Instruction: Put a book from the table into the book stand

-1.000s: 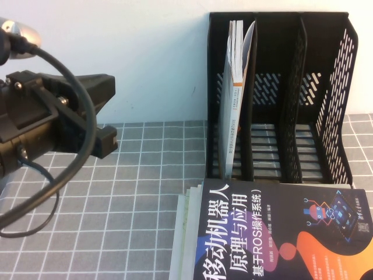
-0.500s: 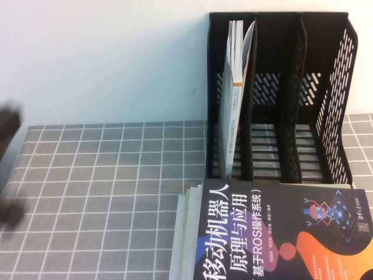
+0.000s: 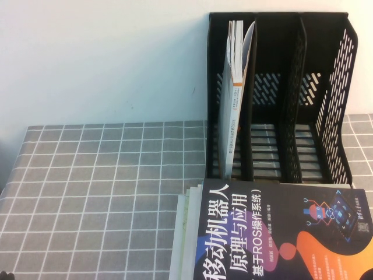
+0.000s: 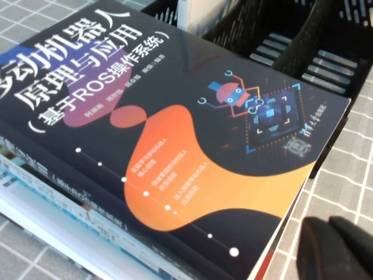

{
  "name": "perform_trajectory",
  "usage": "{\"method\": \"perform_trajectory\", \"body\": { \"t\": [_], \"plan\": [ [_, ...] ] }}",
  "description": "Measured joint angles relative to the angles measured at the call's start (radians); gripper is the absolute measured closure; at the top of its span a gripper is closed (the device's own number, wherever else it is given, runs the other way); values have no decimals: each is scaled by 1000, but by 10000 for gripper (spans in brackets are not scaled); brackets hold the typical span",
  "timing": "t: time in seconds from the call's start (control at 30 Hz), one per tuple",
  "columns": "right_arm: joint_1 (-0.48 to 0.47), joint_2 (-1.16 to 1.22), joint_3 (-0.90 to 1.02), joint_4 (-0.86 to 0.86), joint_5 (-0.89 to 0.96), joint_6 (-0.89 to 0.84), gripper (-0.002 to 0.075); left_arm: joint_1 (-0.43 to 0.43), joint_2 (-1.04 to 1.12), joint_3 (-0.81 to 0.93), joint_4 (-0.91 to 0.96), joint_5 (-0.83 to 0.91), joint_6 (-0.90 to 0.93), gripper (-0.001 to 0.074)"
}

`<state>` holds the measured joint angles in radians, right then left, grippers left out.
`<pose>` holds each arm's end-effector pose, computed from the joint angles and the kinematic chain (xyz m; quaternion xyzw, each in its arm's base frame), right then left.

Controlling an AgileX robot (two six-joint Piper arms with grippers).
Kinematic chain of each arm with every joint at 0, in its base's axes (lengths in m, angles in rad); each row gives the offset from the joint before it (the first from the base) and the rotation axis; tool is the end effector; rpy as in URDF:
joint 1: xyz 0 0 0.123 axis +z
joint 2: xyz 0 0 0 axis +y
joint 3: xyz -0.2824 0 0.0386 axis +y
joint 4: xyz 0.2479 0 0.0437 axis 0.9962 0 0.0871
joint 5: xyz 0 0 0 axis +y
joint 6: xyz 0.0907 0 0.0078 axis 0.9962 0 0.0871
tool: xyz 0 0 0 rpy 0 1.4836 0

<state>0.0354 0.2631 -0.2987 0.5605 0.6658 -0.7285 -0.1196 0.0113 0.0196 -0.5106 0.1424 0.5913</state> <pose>0.0593 0.0321 0.2476 -0.2141 0.8159 0.0801 0.5312 0.0566 -0.0132 0.1945 0.0982 0.7241 -0.0371 0.6817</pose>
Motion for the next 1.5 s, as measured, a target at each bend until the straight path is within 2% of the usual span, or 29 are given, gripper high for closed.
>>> {"method": "perform_trajectory", "body": {
  "t": [0.27,0.47,0.6,1.5],
  "plan": [
    [-1,0,0,15,0,0,729,28,-20,2,47,17,-39,738],
    [-1,0,0,23,0,0,729,28,-20,2,282,68,-363,738],
    [-1,0,0,24,0,0,729,28,-20,2,366,150,-462,738],
    [-1,0,0,25,0,0,729,28,-20,0,478,159,-512,738]
  ]
}}
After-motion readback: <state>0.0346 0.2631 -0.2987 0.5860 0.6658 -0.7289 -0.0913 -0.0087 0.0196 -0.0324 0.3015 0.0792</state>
